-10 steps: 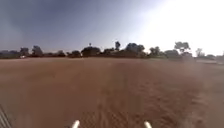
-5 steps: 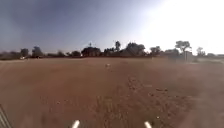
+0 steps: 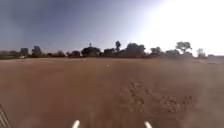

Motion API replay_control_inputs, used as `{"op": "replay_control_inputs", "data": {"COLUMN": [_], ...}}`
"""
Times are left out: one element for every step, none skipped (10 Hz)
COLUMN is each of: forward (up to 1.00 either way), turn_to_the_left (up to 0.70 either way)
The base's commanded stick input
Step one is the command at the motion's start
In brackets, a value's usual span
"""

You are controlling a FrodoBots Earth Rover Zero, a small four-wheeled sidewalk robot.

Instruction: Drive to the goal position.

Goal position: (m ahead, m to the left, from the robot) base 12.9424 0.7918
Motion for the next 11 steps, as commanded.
{"op": "replay_control_inputs", "data": {"forward": [1.00, 1.00, 1.00, 1.00, 1.00, 1.00, 1.00, 1.00, 1.00, 1.00, 1.00], "turn_to_the_left": [0.00, 0.00, 0.00, 0.00, 0.00, 0.00, 0.00, 0.00, 0.00, 0.00, 0.00]}}
